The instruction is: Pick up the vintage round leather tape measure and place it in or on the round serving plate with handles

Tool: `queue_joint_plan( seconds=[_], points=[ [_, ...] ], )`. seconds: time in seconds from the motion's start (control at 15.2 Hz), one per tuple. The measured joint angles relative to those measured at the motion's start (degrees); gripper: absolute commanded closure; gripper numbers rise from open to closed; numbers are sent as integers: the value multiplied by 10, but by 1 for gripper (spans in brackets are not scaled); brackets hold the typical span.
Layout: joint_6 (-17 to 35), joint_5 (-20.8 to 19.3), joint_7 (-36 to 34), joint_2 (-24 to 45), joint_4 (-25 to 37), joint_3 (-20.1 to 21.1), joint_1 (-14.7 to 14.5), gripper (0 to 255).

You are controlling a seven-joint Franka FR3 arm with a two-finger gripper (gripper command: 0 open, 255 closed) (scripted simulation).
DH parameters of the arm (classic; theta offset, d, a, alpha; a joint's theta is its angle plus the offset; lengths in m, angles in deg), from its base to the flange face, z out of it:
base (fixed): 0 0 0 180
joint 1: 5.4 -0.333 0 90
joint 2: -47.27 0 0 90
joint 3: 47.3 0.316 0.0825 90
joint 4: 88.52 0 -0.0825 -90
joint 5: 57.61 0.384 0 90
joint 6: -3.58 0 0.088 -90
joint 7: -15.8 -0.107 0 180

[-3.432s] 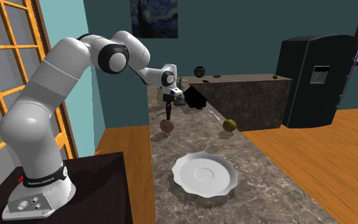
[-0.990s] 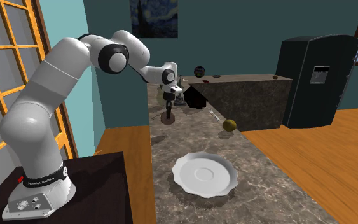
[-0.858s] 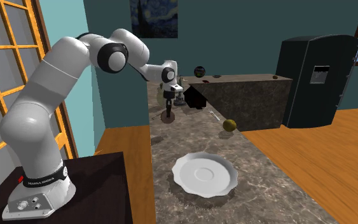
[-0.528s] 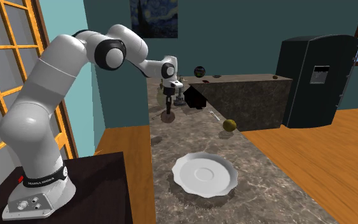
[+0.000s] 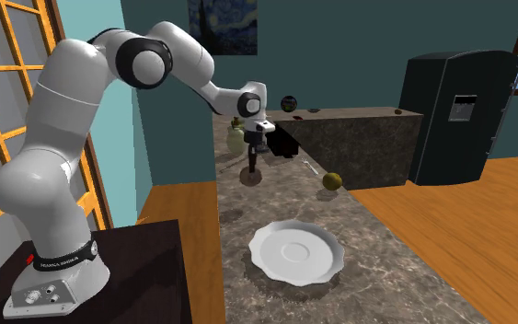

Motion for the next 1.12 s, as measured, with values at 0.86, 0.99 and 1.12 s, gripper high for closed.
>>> queue_joint_plan(
  seconds=[0.86, 0.99, 1.12],
  points=[
    [31, 26, 162, -69, -87, -32, 133, 255],
    [29, 29, 188, -73, -89, -38, 151, 255],
    [34, 31, 214, -79, -97, -45, 170, 255]
  ],
)
